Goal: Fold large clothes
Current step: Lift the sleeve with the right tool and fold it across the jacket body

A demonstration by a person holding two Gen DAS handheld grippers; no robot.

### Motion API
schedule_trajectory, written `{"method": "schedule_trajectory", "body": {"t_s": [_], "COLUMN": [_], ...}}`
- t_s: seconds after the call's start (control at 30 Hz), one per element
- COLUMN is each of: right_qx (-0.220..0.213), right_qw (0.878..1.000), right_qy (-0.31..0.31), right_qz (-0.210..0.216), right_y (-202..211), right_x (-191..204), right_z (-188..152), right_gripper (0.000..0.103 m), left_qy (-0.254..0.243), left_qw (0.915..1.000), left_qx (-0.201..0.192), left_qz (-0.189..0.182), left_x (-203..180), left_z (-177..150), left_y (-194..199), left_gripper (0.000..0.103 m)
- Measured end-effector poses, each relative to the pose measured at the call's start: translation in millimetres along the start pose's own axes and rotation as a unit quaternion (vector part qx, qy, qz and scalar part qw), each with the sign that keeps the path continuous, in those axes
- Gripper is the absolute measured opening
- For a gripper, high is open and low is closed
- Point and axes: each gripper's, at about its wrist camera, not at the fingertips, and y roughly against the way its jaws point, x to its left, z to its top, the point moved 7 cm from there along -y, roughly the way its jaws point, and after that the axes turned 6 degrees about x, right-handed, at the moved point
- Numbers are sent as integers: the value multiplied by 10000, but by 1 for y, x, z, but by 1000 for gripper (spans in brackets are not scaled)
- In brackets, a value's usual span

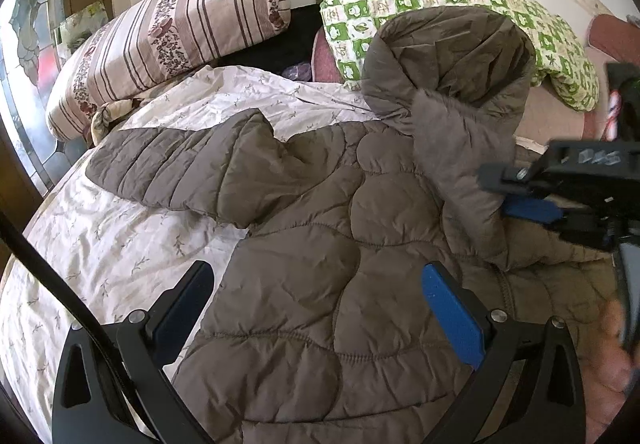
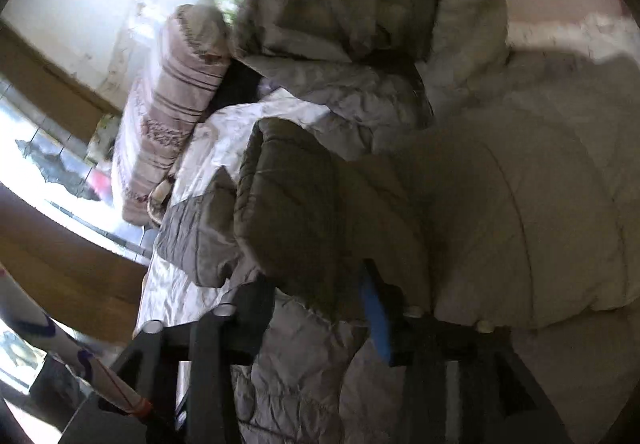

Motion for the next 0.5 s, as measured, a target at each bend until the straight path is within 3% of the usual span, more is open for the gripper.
{"method": "schedule_trajectory", "body": {"t_s": [0.03,0.1,0.17,0.27,0.37,0.43,0.5], "right_qx": [-132,-465,-733,-801,-929,-872,-538], "right_qw": [9998,9984,9957,9931,9796,9689,9601], "right_qy": [108,209,98,-185,-493,-692,-907], "right_qz": [-49,-260,-549,-831,-1710,-2208,-2591], "right_y": [10,34,57,74,88,88,75], "right_x": [1,-2,-23,-58,-104,-130,-162], "right_z": [3,13,24,30,29,29,23], "right_gripper": [55,71,71,71,71,71,67], "left_qy": [-2,-1,3,-3,-11,-10,-32], "left_qw": [10000,10000,10000,10000,10000,9999,9999], "left_qx": [7,20,44,81,84,100,146], "left_qz": [-2,-1,0,-8,-1,-3,-2], "left_x": [0,-1,-1,-2,-2,-3,-4], "left_z": [0,0,-1,-2,-3,-3,-5], "left_y": [-1,-2,-4,-6,-7,-8,-11], "left_gripper": [103,103,103,103,103,103,103]}}
